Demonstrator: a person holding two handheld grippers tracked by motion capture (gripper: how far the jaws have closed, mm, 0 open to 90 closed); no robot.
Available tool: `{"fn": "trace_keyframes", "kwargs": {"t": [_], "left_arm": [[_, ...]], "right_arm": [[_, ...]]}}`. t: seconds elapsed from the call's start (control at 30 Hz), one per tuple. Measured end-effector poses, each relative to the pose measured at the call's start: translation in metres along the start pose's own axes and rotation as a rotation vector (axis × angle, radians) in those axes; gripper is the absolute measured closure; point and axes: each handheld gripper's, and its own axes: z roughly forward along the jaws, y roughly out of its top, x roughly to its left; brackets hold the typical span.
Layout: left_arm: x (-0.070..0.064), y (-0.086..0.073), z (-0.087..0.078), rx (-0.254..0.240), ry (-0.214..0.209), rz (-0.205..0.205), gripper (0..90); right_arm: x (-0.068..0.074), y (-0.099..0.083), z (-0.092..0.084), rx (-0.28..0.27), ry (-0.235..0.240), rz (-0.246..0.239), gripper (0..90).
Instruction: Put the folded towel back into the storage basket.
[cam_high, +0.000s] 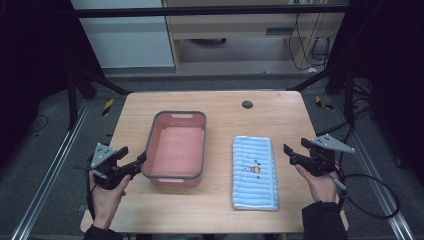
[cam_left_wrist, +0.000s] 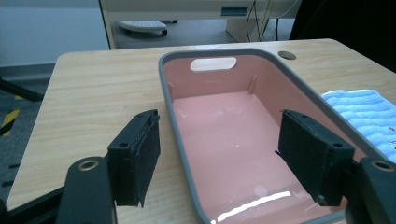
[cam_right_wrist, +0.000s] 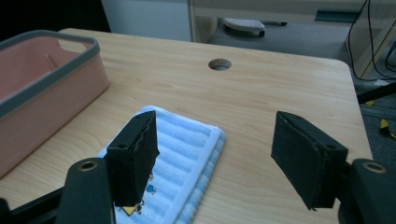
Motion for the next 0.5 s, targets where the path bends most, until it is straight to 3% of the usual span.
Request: {"fn": "trace_keyframes", "kwargs": {"t": [0.2, 0.5], "left_arm": [[-0.020, 0.010, 0.002, -0.018, -0.024, 0.026, 29.0], [-0.040, 0.017, 0.007, -0.036, -0.059, 0.037, 29.4]], "right_arm": [[0.006, 0.015, 0.001, -0.013, 0.009, -0.024, 32.8], [0.010, 0.022, 0.005, -0.017, 0.016, -0.046, 33.1]]}}
